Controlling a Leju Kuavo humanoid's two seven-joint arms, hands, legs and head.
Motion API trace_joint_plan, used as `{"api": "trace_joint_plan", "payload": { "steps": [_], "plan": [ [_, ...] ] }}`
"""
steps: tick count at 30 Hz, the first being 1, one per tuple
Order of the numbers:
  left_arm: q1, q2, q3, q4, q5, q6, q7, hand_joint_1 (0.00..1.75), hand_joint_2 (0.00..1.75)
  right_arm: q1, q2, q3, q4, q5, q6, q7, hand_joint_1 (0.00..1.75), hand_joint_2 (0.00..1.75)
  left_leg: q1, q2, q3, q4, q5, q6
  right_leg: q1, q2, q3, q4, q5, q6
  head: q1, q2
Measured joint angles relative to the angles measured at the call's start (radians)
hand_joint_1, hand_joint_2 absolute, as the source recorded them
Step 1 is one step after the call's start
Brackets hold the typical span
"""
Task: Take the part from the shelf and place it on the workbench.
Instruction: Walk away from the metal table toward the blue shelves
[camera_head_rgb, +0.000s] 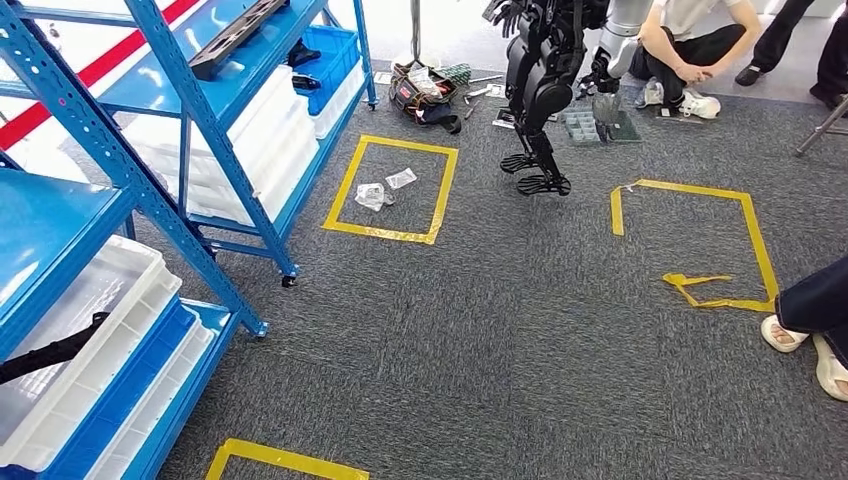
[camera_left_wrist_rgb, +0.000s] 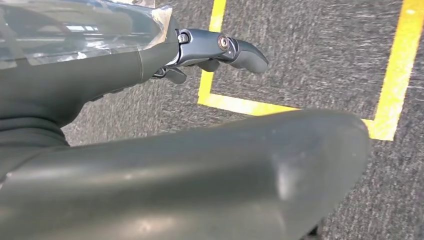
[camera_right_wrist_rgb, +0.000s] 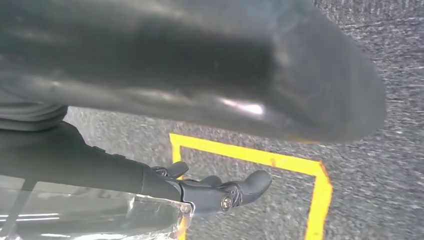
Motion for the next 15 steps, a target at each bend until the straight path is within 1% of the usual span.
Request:
{"api": "trace_joint_plan", "payload": {
  "steps": [1,2,3,4,5,6,7,8,9,10,11,12,13,14,15],
  "plan": [
    [-0.002,0.000,-0.001,0.000,-0.001,0.000,0.000,0.00,0.00,0.002,0.000,0.000,0.000,0.000,0.000,-0.001,0.00,0.00,-0.001,0.028,-0.025,0.054,-0.032,-0.003,0.002,-0.011,0.000,0.000,0.000,-0.005,-0.003,0.000],
    [-0.003,0.000,-0.002,0.000,-0.001,0.000,0.000,0.00,0.00,0.004,0.000,-0.001,0.000,0.000,0.000,-0.002,0.00,0.00,-0.001,0.049,-0.058,0.123,-0.067,-0.005,0.005,-0.023,-0.001,0.000,-0.002,-0.009,-0.006,0.000],
    [-0.004,0.000,-0.003,0.000,-0.002,0.000,0.001,0.00,0.00,0.006,-0.001,-0.002,0.000,0.000,0.000,-0.002,0.00,0.00,-0.001,0.058,-0.089,0.188,-0.094,-0.007,0.008,-0.036,-0.001,0.000,-0.003,-0.013,-0.007,0.000],
    [-0.003,0.000,-0.004,0.000,-0.002,-0.001,0.001,0.00,0.00,0.006,-0.001,-0.002,0.000,0.000,0.000,-0.002,0.00,0.00,-0.001,0.062,-0.108,0.228,-0.104,-0.007,0.010,-0.049,-0.001,0.000,-0.004,-0.014,-0.007,0.000],
    [-0.002,0.000,-0.004,0.000,-0.002,-0.002,0.001,0.00,0.00,0.006,-0.001,-0.002,0.000,0.000,0.000,-0.002,0.00,0.00,-0.001,0.065,-0.110,0.232,-0.096,-0.006,0.011,-0.060,0.000,0.000,-0.005,-0.015,-0.007,0.000],
    [-0.001,0.001,-0.005,0.000,-0.002,-0.002,0.002,0.00,0.00,0.005,-0.001,-0.002,0.000,0.000,0.000,-0.002,0.00,0.00,-0.001,0.070,-0.090,0.196,-0.070,-0.003,0.012,-0.071,0.002,0.000,-0.006,-0.017,-0.007,0.000],
    [-0.001,0.001,-0.006,0.000,-0.002,-0.003,0.002,0.00,0.00,0.004,-0.001,-0.002,0.000,0.000,0.001,-0.002,0.00,0.00,-0.003,0.083,-0.054,0.130,-0.036,0.003,0.013,-0.081,0.004,0.000,-0.008,-0.018,-0.007,0.000],
    [-0.003,0.001,-0.008,0.000,-0.002,-0.003,0.002,0.00,0.00,0.004,0.000,-0.002,0.000,0.000,0.002,-0.003,0.00,0.00,-0.008,0.107,-0.016,0.059,-0.010,0.009,0.016,-0.091,0.007,0.000,-0.010,-0.017,-0.007,0.000],
    [-0.006,0.001,-0.009,0.000,-0.002,-0.003,0.002,0.00,0.00,0.003,0.000,-0.002,0.000,0.001,0.002,-0.003,0.00,0.00,-0.013,0.127,0.013,0.003,0.007,0.015,0.019,-0.100,0.009,0.000,-0.013,-0.016,-0.006,0.000],
    [-0.008,0.002,-0.010,0.000,-0.002,-0.003,0.002,0.00,0.00,0.003,0.001,-0.002,0.000,0.001,0.003,-0.003,0.00,0.00,-0.018,0.140,0.029,-0.030,0.013,0.019,0.022,-0.108,0.010,0.000,-0.015,-0.013,-0.006,0.000],
    [-0.009,0.002,-0.010,0.000,-0.002,-0.003,0.002,0.00,0.00,0.002,0.001,-0.002,0.000,0.002,0.003,-0.003,0.00,0.00,-0.023,0.143,0.031,-0.040,0.011,0.022,0.024,-0.117,0.011,0.000,-0.017,-0.009,-0.005,0.000],
    [-0.008,0.002,-0.010,0.000,-0.002,-0.002,0.002,0.00,0.00,0.000,0.001,-0.002,0.000,0.003,0.003,-0.003,0.00,0.00,-0.025,0.130,0.029,-0.043,0.013,0.026,0.025,-0.127,0.013,-0.002,-0.018,-0.005,-0.006,0.000],
    [-0.006,0.003,-0.011,0.000,-0.002,-0.001,0.002,0.00,0.00,-0.002,0.002,-0.002,0.000,0.005,0.003,-0.004,0.00,0.00,-0.023,0.119,0.031,-0.048,0.017,0.031,0.024,-0.129,0.014,-0.001,-0.020,0.000,-0.006,0.000],
    [-0.005,0.003,-0.010,0.000,-0.002,0.000,0.002,0.00,0.00,-0.004,0.002,-0.002,0.000,0.007,0.003,-0.004,0.00,0.00,-0.021,0.109,0.034,-0.055,0.022,0.036,0.023,-0.116,0.012,0.008,-0.027,0.004,-0.005,0.000],
    [-0.005,0.003,-0.010,0.000,-0.001,0.001,0.003,0.00,0.00,-0.005,0.002,-0.002,0.000,0.008,0.003,-0.004,0.00,0.00,-0.017,0.098,0.037,-0.061,0.027,0.043,0.023,-0.093,0.001,0.034,-0.042,0.005,-0.005,0.000]
  ]
}}
